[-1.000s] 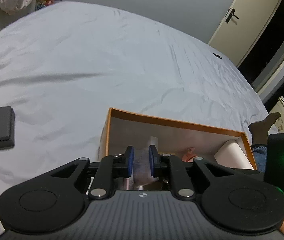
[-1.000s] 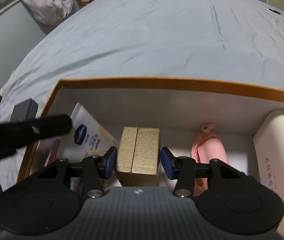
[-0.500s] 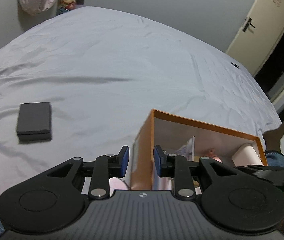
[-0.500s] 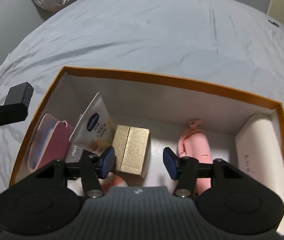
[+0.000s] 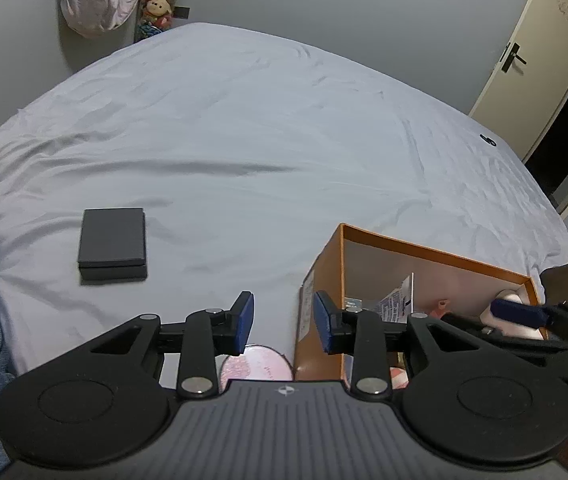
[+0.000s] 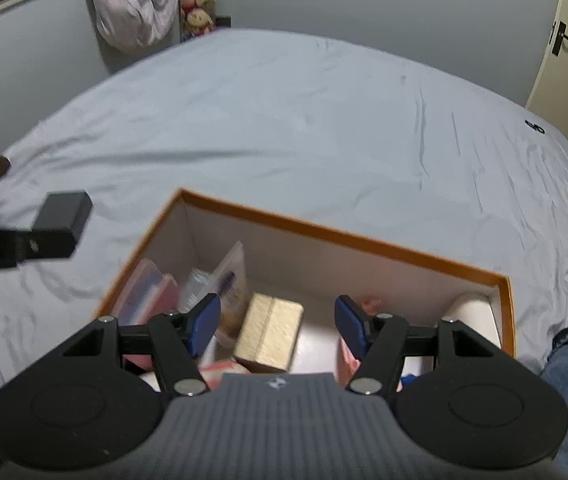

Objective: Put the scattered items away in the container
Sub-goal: 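Withdraw both open tools from the box toward the remaining items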

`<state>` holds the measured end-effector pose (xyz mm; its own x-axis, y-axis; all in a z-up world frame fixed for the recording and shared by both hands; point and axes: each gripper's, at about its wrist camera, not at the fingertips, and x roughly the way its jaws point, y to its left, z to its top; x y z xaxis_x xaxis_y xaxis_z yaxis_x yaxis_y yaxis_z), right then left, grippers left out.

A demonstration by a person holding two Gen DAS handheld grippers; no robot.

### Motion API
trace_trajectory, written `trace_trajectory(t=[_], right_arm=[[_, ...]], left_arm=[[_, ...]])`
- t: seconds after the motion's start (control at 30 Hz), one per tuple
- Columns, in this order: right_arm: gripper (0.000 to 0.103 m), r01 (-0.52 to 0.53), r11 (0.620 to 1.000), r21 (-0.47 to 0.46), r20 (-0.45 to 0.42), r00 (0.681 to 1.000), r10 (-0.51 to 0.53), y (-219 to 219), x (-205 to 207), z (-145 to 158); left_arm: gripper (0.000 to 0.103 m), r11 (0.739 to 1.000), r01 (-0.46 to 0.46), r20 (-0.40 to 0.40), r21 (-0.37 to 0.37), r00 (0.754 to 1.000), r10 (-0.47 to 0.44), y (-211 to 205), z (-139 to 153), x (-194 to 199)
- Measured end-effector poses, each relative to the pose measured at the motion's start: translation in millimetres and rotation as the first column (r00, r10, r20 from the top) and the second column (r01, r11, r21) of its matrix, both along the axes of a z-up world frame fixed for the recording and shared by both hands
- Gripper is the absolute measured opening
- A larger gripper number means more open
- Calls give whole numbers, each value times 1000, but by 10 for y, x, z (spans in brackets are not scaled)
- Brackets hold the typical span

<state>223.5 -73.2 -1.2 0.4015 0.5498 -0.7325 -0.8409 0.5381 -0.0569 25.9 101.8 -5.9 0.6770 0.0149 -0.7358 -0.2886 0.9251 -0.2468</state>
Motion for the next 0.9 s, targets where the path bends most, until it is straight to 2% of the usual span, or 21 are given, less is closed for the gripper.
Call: trace_trajectory(t=[0.07,0.13,0.4,0.57,0.8,0.9], right_arm=[[68,-9,999,31,8,1000,9,10,-41,69],[69,-25,998,59,18,1000,24,27,-74,131],[71,-110,985,130,16,994,108,107,-306,262],[71,-194,972,135,23,981,193,274,-455,271],[71,-283,954,97,1,959,284,510,-628,244],[70,-333,940,77,2,943,334,592,-711,228]], left_arm=[[41,1000,-9,6,13,1000,9,25,16,-28],[47,999,-22,13,28,1000,22,51,38,-57],[53,997,-42,22,58,999,41,169,118,-155],[54,996,-56,1,62,998,56,319,123,-216],[54,994,-63,-81,85,994,70,556,69,-287],[54,995,-64,-109,72,991,72,662,26,-309]])
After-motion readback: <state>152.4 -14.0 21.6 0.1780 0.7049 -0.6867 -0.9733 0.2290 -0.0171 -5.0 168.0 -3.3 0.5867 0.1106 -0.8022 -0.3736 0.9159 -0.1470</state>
